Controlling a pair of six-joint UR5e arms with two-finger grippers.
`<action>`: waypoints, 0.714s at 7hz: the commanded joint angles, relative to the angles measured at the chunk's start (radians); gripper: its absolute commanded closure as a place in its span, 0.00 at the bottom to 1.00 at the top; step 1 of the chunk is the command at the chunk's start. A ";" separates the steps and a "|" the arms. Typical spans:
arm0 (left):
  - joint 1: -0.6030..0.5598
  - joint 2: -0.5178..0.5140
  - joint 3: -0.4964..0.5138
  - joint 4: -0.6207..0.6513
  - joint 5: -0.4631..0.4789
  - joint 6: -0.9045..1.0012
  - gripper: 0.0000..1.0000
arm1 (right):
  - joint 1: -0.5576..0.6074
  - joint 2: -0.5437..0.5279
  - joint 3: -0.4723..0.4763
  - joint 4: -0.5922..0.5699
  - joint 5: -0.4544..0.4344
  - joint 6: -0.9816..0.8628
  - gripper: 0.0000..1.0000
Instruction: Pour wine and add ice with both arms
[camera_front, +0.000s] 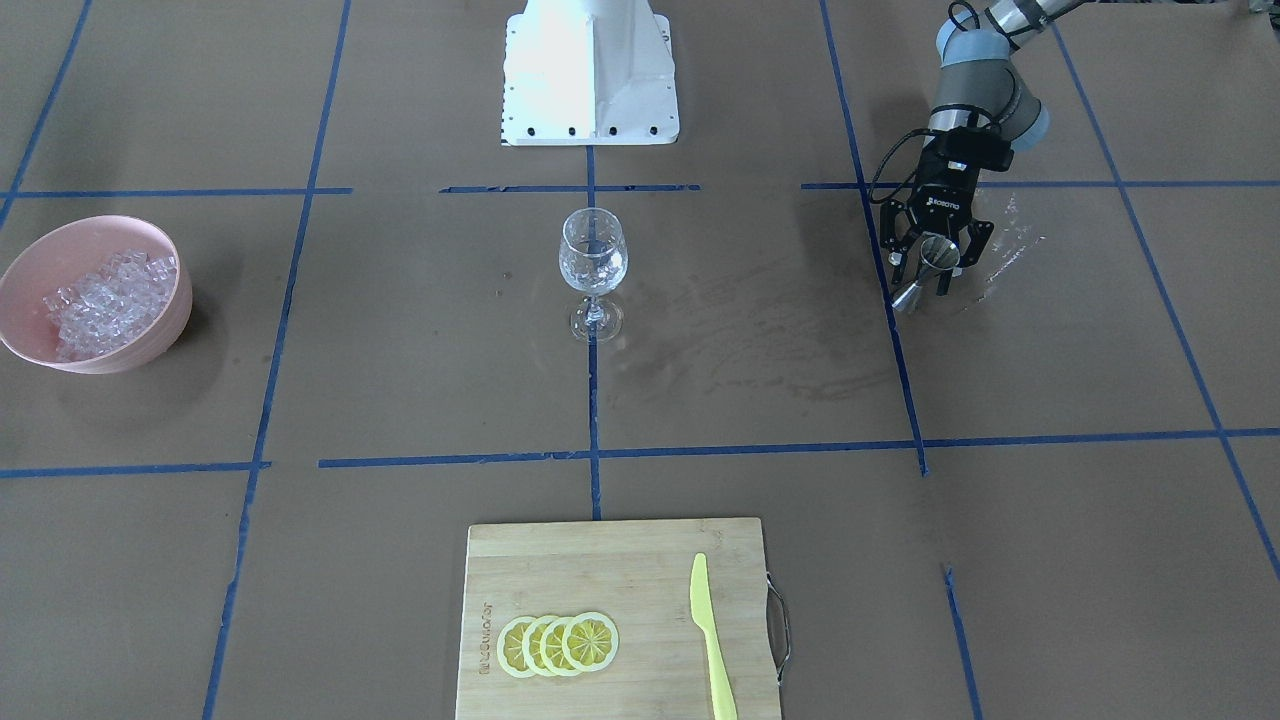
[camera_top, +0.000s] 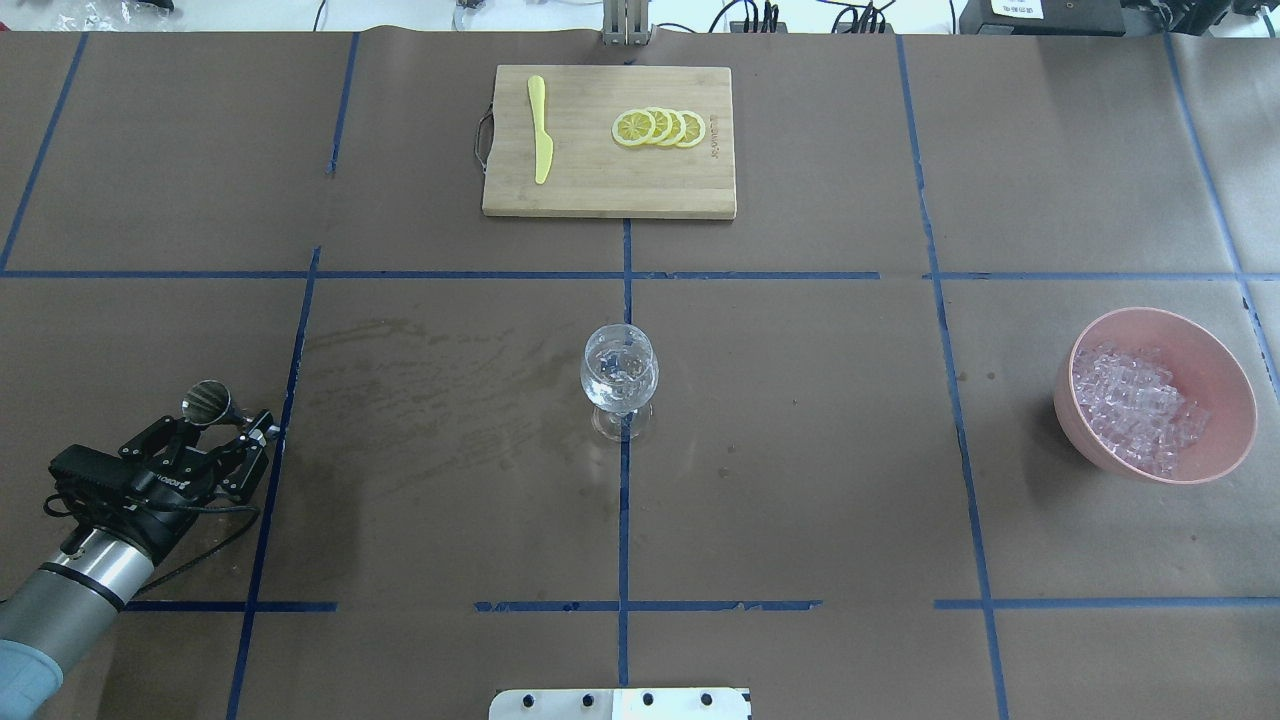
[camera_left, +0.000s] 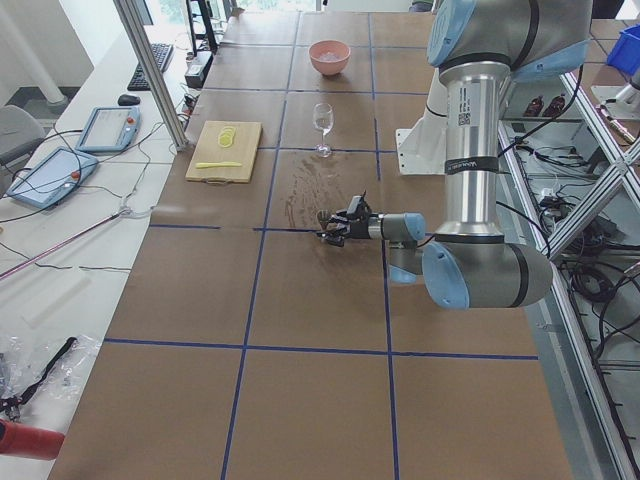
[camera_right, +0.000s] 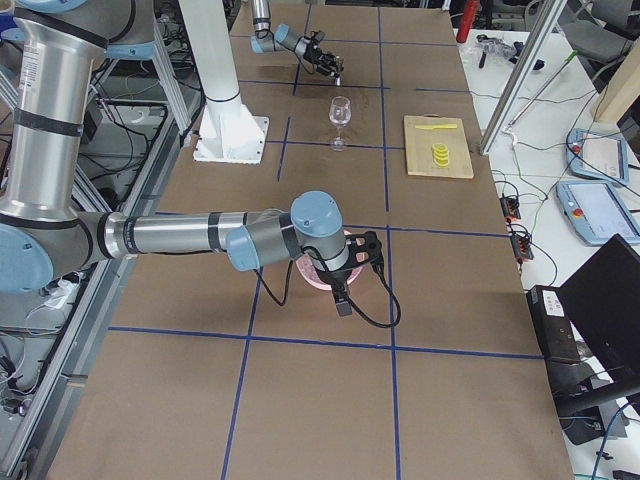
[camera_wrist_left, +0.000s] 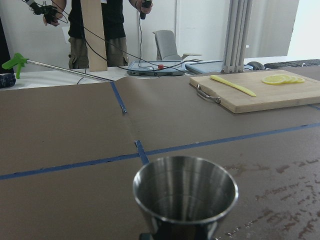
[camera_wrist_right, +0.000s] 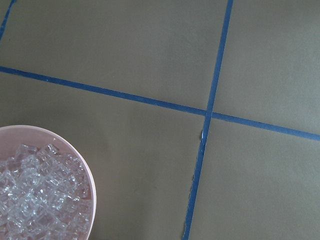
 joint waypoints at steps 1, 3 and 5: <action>-0.001 0.002 -0.013 -0.003 0.002 0.003 0.00 | 0.000 0.002 -0.001 0.000 0.000 0.001 0.00; -0.010 0.012 -0.044 -0.009 0.005 0.005 0.00 | 0.000 0.002 -0.001 0.000 0.000 0.001 0.00; -0.020 0.020 -0.101 -0.018 0.011 0.041 0.00 | 0.000 0.003 -0.001 0.000 0.000 0.001 0.00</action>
